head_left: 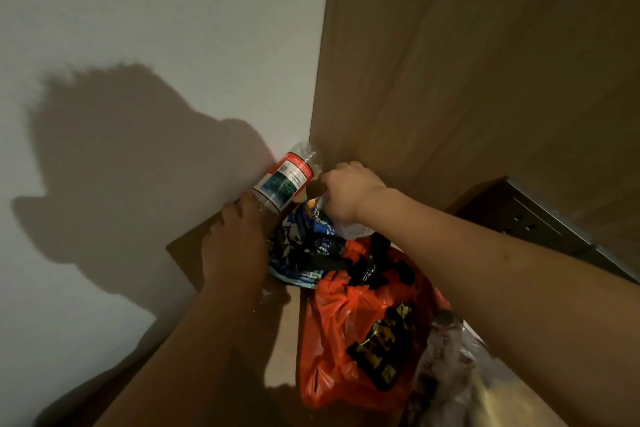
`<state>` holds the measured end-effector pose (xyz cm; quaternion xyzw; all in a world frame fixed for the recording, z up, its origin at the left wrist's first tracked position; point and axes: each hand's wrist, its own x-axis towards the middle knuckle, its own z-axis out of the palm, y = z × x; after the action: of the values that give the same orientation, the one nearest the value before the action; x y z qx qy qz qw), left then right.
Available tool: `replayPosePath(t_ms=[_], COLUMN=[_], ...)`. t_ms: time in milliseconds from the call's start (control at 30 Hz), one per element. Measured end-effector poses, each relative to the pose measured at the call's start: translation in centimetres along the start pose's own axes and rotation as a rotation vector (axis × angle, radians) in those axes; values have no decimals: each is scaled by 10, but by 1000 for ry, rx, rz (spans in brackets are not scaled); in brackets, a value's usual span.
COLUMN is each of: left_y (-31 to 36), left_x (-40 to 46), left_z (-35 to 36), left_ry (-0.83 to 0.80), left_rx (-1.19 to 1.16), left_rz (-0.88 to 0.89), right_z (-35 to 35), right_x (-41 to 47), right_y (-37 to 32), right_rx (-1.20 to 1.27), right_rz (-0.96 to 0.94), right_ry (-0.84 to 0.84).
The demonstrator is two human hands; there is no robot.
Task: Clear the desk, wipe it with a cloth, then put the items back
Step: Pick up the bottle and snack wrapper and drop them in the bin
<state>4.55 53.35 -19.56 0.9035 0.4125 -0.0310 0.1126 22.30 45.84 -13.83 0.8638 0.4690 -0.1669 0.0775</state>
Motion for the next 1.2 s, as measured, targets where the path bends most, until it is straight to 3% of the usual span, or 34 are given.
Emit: replayPosePath(t_ms=[100,200,500,700,800,1033,1200], left_y=[-5,-12,-16,-16,-13,49,95], left_x=[1,-7,-41,-69,-84,-152,-227], left_z=[-6,-21,-115,-143,-154,-201,-237], left_ry=[-5,45,259,286,313,244,191], left_rx=[-149,-371,-433,-469,-529,-752,-660], left_rz=[22,-75,5,-22,-38,-42,80], right_z=[-12,-25,-72,-75,-85,-119,-108], right_x=[-4,-10,-41,-72,-96,-222,-345], right_y=[-3,-7,-7,-4,0,25,52], right_rx=[85,160,564,605,637,563,558], right_rz=[49,92,231,147,124,215,339], right_ry=[18,66,196,273,391,533,540])
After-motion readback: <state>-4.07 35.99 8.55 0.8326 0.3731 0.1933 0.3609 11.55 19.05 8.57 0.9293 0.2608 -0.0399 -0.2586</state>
